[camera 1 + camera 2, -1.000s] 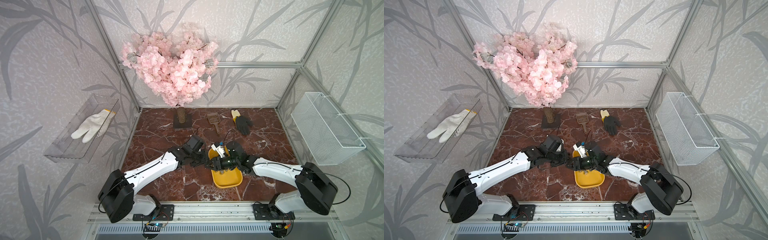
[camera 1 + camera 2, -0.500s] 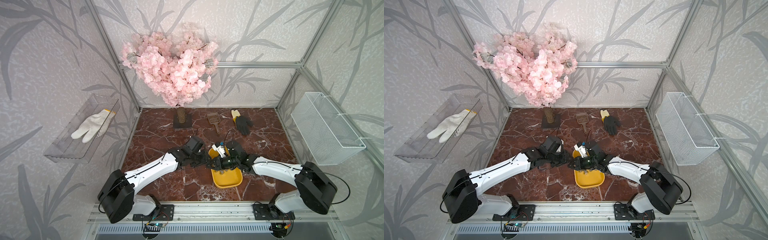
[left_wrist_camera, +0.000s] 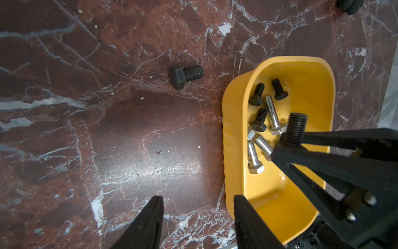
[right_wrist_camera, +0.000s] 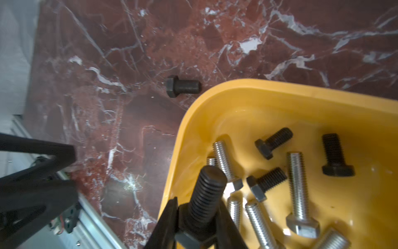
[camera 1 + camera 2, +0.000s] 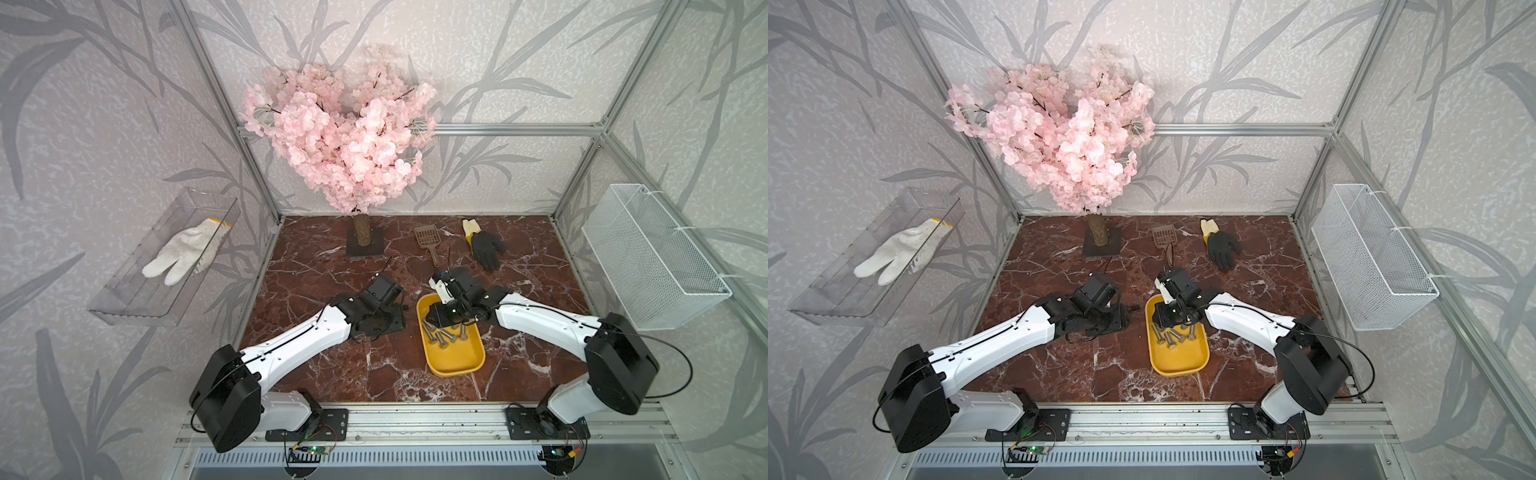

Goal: Take the screw protection sleeves out of the storage box
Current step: Place the bolt in the storage box.

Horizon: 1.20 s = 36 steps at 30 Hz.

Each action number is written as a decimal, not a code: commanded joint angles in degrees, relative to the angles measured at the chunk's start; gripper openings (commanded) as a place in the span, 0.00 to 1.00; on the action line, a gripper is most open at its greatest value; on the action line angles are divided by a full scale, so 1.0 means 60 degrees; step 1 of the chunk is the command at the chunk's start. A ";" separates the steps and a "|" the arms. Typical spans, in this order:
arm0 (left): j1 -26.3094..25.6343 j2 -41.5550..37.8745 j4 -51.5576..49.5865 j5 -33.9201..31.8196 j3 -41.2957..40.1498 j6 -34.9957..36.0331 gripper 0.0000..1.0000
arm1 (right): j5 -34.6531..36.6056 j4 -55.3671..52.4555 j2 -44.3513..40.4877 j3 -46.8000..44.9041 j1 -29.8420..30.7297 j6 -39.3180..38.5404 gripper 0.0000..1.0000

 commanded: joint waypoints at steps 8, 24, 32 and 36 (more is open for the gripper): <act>0.0078 -0.0128 -0.0323 -0.0378 0.0127 0.0258 0.55 | 0.0899 -0.0776 0.1261 0.1118 -0.0027 -0.1023 0.09; 0.0164 0.0094 -0.0245 -0.0277 0.0074 0.0329 0.54 | 0.1327 -0.0764 0.2107 0.1449 -0.0039 -0.1089 0.39; 0.0181 0.0202 -0.0249 -0.0246 0.0220 0.0401 0.54 | 0.1368 -0.0862 0.1595 0.1302 -0.0040 -0.0995 0.46; 0.0220 0.0421 -0.0351 -0.0359 0.0454 0.0617 0.54 | 0.1483 -0.0979 0.0806 0.1094 -0.0043 -0.0904 0.46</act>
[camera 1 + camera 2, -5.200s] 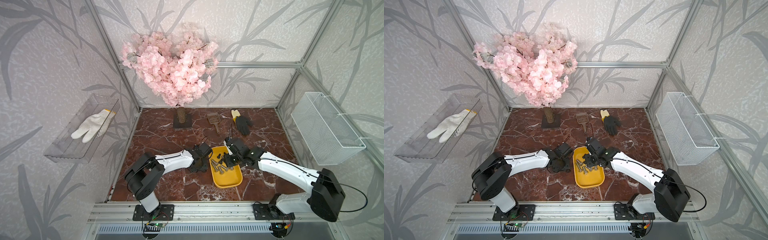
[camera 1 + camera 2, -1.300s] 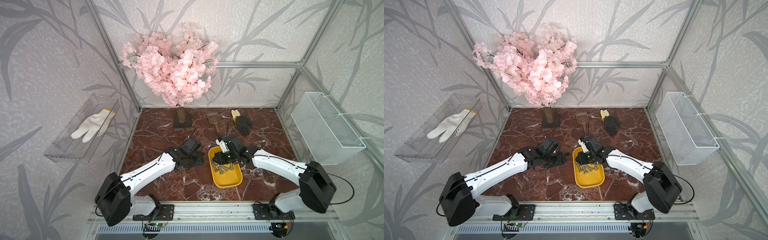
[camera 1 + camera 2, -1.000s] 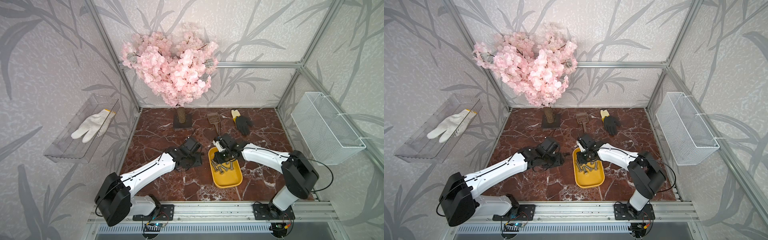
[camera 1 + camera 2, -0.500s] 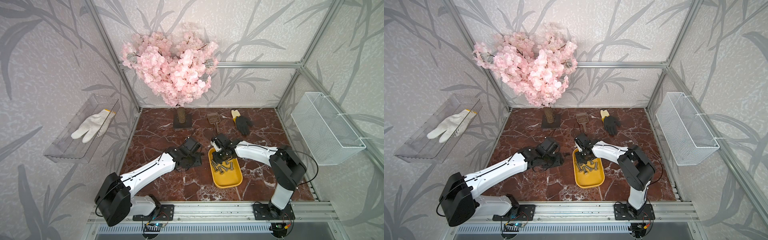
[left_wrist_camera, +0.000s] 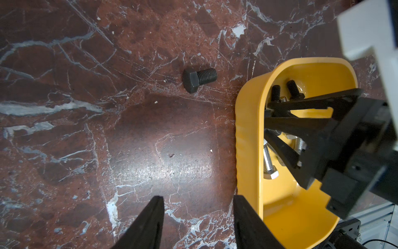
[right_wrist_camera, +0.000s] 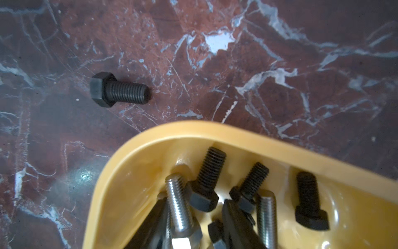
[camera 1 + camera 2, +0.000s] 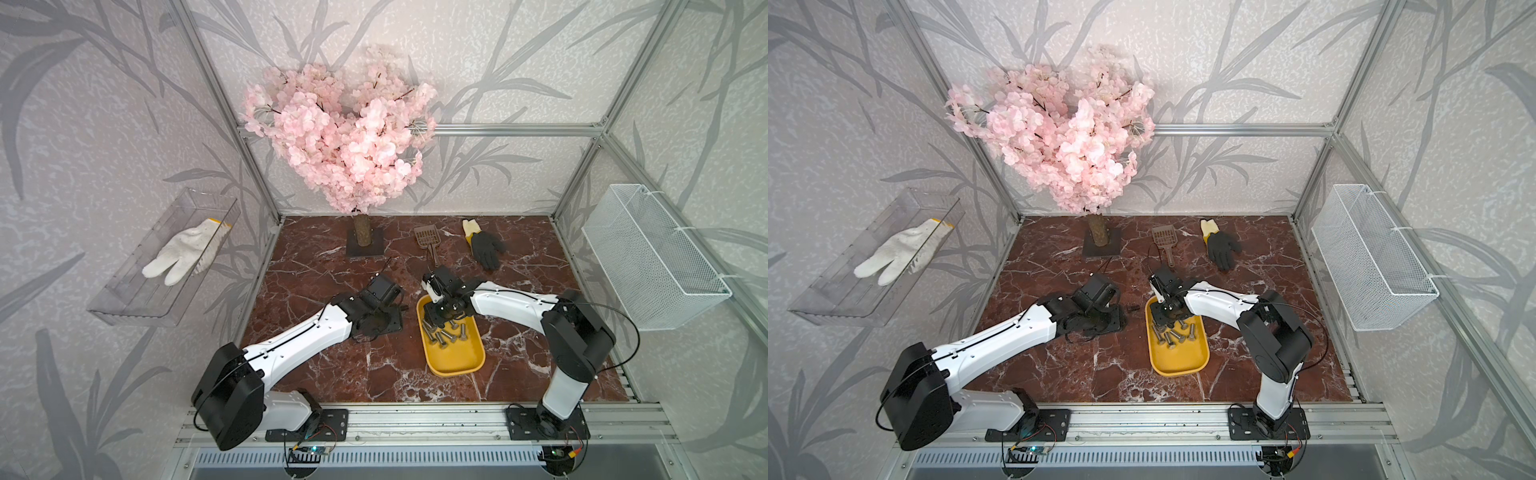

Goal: Take the screw protection sleeves out of the storage box
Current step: Place the bolt in the storage box, then adjust the bolt at the center of the board.

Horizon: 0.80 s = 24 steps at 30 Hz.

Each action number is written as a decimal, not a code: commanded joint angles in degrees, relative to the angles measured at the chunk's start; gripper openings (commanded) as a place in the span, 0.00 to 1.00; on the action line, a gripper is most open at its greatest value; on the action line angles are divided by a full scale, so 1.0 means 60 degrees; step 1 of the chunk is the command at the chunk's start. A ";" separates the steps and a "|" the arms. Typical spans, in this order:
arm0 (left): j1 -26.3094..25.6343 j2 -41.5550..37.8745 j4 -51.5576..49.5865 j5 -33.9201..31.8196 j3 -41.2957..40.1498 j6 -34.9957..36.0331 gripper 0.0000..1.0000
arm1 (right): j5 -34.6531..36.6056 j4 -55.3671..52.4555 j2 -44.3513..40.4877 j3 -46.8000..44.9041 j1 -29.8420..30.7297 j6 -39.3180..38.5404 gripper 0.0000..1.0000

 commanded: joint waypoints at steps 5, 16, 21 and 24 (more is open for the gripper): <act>0.0196 0.1055 0.0016 -0.0161 0.0930 0.0841 0.44 | 0.0625 -0.0484 -0.2048 -0.0549 -0.0063 0.0383 0.46; 0.0470 0.4378 -0.0720 0.0742 0.3087 0.2083 0.00 | 0.0946 -0.0570 -0.3271 -0.1324 -0.0221 0.0633 0.46; 0.0467 0.5106 -0.0624 0.0839 0.3499 0.2065 0.00 | 0.0906 -0.0506 -0.3279 -0.1340 -0.0238 0.0643 0.46; 0.0473 0.5435 -0.0531 0.0823 0.3772 0.2053 0.00 | 0.0884 -0.0486 -0.3251 -0.1343 -0.0237 0.0643 0.46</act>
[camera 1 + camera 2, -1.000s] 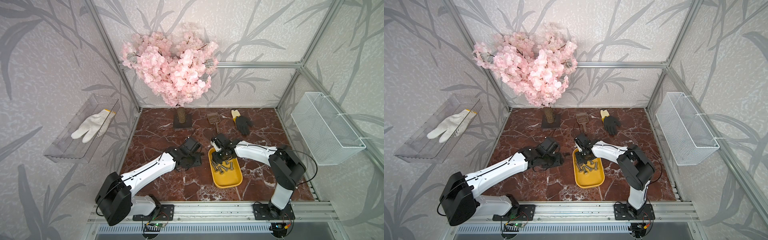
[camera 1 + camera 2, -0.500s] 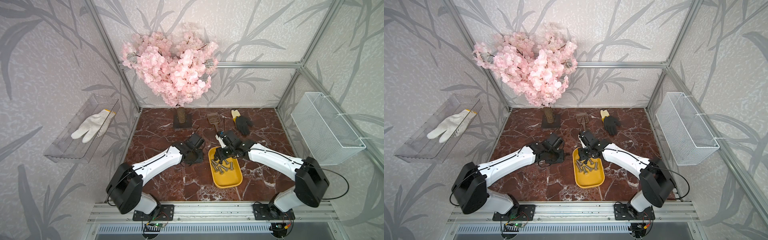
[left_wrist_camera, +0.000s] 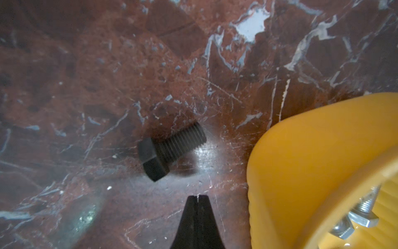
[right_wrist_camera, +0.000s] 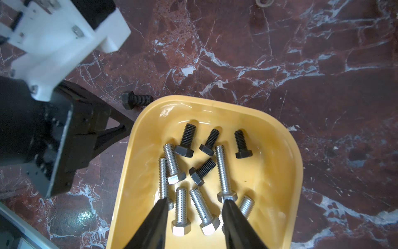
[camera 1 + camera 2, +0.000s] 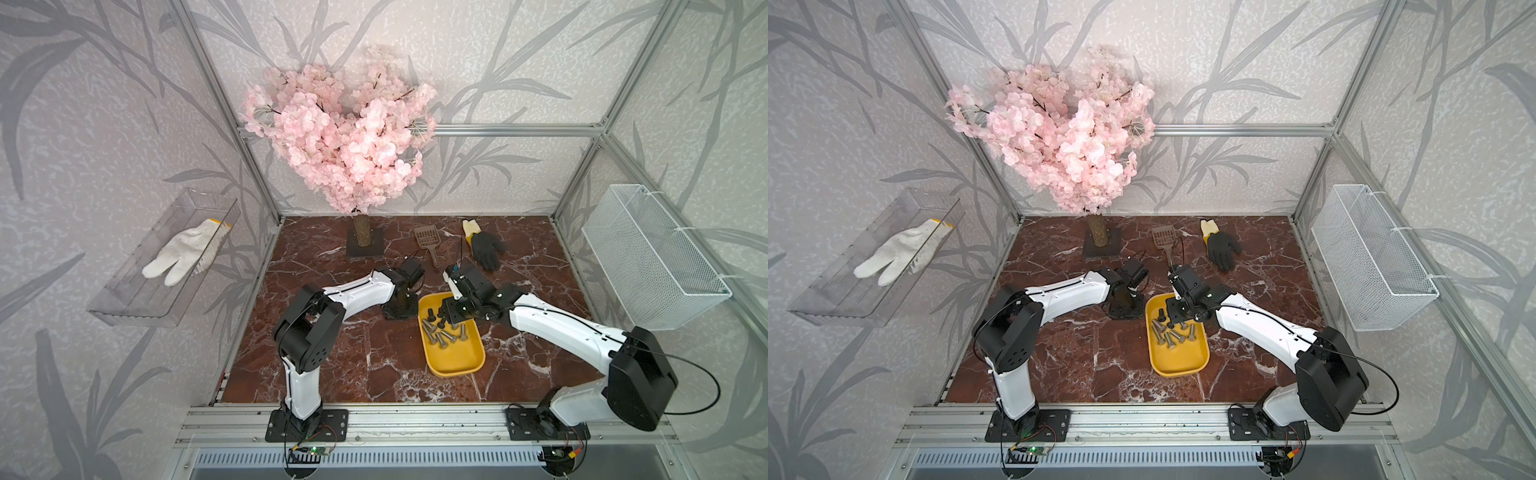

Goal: Take the screw protection sleeves out of the storage box
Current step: Adjust the bolt at the center of the board.

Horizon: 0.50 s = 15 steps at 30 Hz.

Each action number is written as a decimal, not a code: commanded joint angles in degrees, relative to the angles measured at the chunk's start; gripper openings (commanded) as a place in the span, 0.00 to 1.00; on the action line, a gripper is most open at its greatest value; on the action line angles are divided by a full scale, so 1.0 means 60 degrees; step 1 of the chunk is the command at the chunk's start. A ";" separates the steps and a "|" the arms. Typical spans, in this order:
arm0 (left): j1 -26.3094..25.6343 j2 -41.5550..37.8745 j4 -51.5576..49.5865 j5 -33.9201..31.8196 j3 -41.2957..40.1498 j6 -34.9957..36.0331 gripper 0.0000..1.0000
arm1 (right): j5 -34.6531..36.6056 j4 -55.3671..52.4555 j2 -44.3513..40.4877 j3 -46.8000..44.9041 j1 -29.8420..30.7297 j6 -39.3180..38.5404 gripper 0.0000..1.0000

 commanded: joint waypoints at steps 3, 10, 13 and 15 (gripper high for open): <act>0.0017 0.0545 -0.0047 0.0031 0.0707 0.0174 0.00 | 0.0109 -0.0074 -0.0178 -0.0098 -0.0033 0.0055 0.46; 0.0220 0.1183 -0.0120 -0.0427 0.1131 0.0145 0.00 | 0.0031 -0.0037 -0.0200 -0.0204 -0.0042 0.0047 0.46; 0.0308 0.1309 -0.0173 -0.0622 0.1200 0.0199 0.00 | 0.0031 -0.0033 -0.0255 -0.0231 -0.0036 0.0008 0.46; 0.0392 0.1329 -0.0185 -0.0754 0.1197 0.0203 0.00 | 0.0020 -0.0023 -0.0259 -0.0275 -0.0036 -0.0003 0.46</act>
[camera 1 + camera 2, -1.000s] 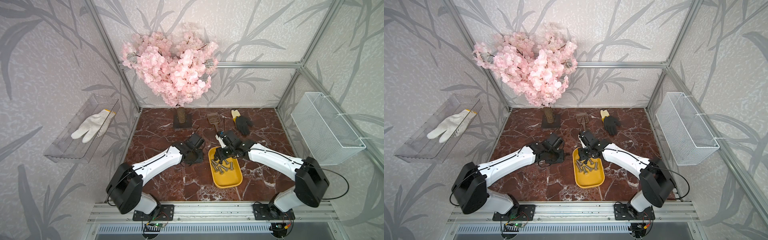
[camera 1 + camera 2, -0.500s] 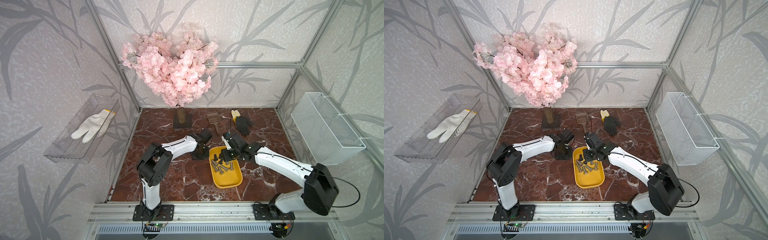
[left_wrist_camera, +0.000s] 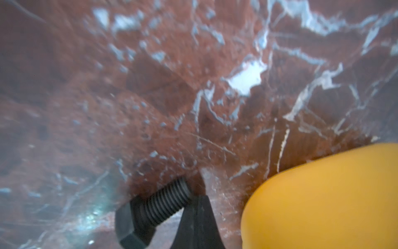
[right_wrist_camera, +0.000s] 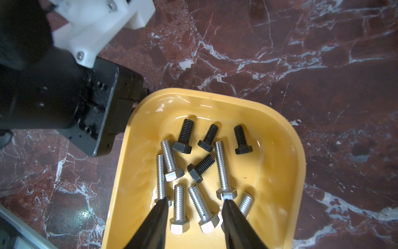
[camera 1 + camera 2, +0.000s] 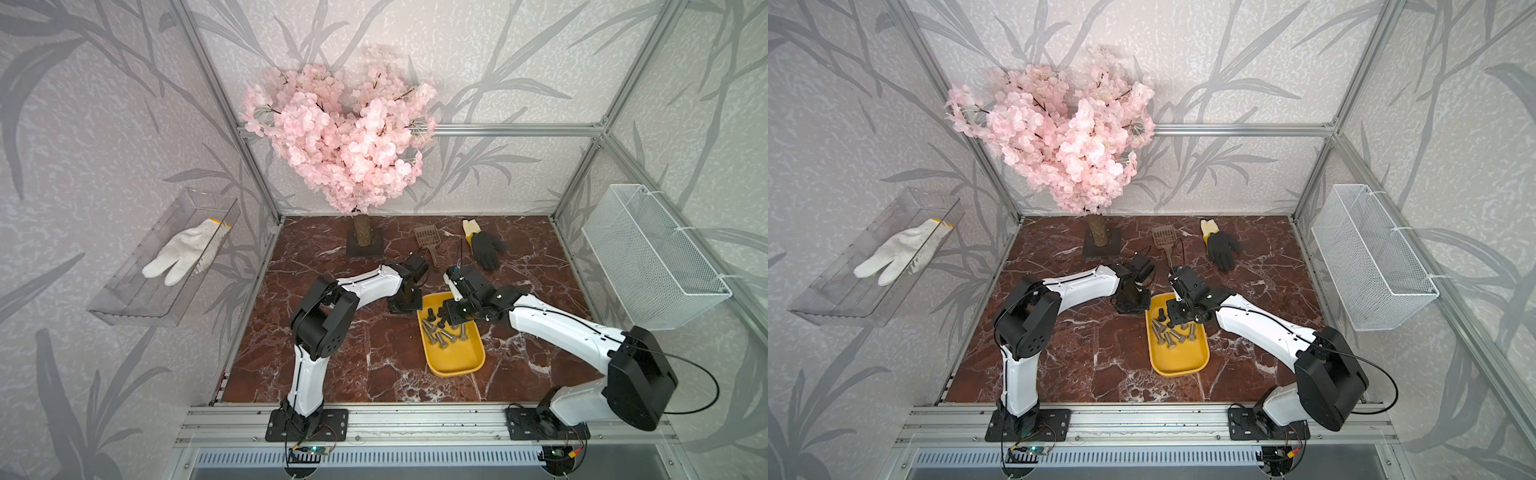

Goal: Take the screw protection sleeves out of the storage box
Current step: Adjust the bolt at the center of the board.

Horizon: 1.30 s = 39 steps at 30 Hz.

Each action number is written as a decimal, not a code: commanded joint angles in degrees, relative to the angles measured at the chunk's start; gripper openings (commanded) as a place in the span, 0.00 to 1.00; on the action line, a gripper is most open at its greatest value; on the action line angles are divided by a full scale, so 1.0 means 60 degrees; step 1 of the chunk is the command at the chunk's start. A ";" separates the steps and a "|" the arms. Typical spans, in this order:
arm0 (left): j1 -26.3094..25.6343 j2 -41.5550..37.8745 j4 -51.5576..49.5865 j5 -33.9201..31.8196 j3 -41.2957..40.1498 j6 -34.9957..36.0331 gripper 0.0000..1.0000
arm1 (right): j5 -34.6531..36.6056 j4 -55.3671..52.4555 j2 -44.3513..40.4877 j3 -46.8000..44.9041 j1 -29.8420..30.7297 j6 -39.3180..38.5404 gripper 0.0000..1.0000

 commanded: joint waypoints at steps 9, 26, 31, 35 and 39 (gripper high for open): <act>0.0300 -0.0126 -0.0001 -0.0257 0.0099 0.0115 0.00 | -0.0068 0.0051 -0.0273 -0.0231 -0.0028 0.0055 0.46; 0.0745 -0.0914 -0.0966 -0.0372 0.0438 0.0789 0.37 | -0.0107 -0.0033 -0.0376 -0.0249 -0.0029 0.0068 0.46; 0.0815 -0.0352 -0.1397 -0.0452 0.0931 0.1373 0.37 | -0.0172 -0.0037 -0.0333 -0.0236 -0.0031 0.0060 0.46; 0.0808 0.0089 -0.1752 -0.0341 0.1370 0.1740 0.36 | -0.0199 -0.0010 -0.0283 -0.0235 -0.0035 0.0073 0.46; 0.0813 0.0345 -0.1875 -0.0187 0.1515 0.1949 0.35 | -0.0220 -0.0019 -0.0245 -0.0235 -0.0034 0.0092 0.46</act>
